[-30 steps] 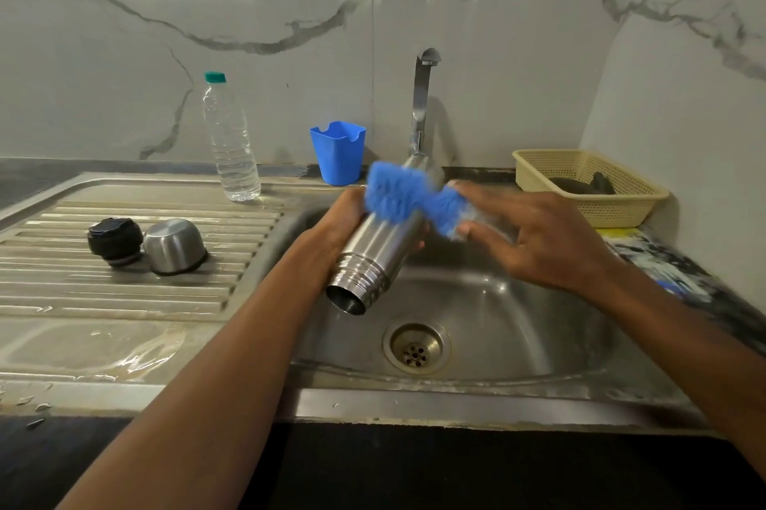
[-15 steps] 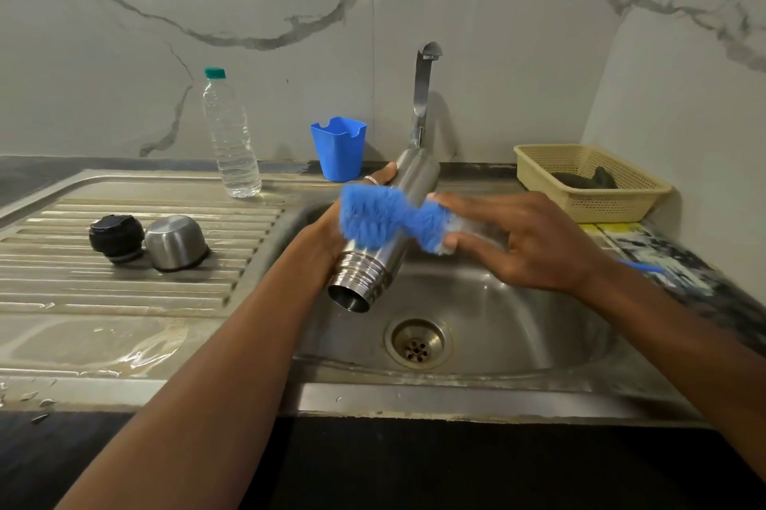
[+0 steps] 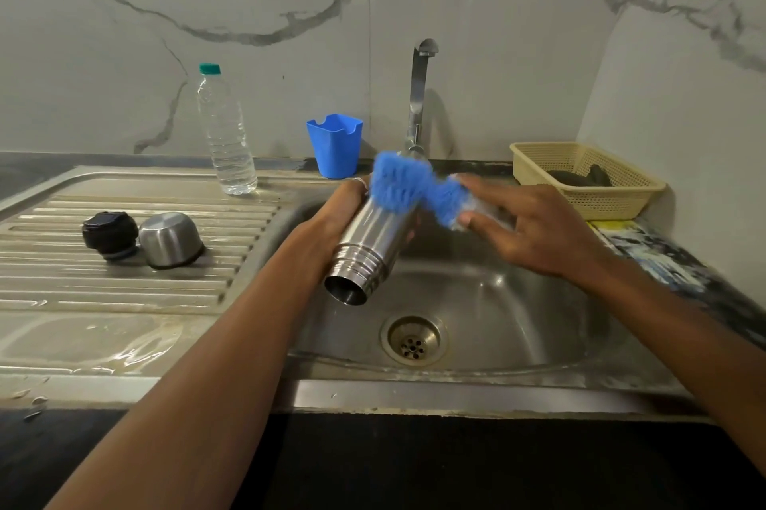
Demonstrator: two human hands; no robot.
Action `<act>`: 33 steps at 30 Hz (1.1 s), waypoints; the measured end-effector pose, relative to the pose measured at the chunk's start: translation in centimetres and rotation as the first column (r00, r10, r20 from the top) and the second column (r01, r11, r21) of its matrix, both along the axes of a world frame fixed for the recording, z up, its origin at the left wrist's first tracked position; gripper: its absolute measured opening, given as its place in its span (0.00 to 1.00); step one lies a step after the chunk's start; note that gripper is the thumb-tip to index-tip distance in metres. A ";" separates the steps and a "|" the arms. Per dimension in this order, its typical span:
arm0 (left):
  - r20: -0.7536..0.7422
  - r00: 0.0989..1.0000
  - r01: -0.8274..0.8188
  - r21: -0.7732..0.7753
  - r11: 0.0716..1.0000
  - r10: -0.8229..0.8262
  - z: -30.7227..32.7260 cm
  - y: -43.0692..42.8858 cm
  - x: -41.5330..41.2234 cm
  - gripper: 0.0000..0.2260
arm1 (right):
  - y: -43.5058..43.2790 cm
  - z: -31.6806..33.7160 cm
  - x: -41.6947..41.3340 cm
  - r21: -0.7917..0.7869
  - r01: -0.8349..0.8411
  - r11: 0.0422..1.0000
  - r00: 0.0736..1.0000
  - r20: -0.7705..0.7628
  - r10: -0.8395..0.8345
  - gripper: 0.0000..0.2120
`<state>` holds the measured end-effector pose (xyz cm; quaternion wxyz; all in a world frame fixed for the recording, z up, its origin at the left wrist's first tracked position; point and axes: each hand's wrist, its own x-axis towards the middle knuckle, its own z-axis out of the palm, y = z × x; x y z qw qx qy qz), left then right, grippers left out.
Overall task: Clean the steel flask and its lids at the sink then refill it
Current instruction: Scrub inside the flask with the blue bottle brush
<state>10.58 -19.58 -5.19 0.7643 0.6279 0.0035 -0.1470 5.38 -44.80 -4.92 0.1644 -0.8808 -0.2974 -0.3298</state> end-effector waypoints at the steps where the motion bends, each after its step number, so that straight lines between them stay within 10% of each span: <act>1: -0.026 1.000 0.000 -0.032 0.999 0.000 -0.3 -0.1 0.3 0.25 | -0.5 0.0 0.2 0.033 0.106 0.994 0.994 -0.010 -0.105 0.24; 9: -0.044 0.999 0.026 -0.096 0.995 -0.030 -0.4 0.6 0.5 0.19 | 1.7 0.3 -1.3 -0.103 -0.286 0.953 0.958 -0.061 0.281 0.25; 20: -0.114 0.976 0.169 -0.153 0.974 -0.187 0.1 -0.6 -0.9 0.25 | -1.0 -0.2 1.2 0.031 0.310 0.950 0.950 0.035 -0.311 0.23; 29: -0.061 0.993 0.085 -0.205 0.975 -0.100 -0.1 -0.4 -0.1 0.33 | -0.2 -0.1 0.3 0.043 0.241 0.970 0.971 -0.027 -0.240 0.25; 33: -0.033 0.998 -0.053 -0.173 0.984 0.048 -0.2 0.3 0.7 0.21 | 1.2 -0.4 -0.8 -0.012 0.054 0.998 0.998 0.033 -0.054 0.25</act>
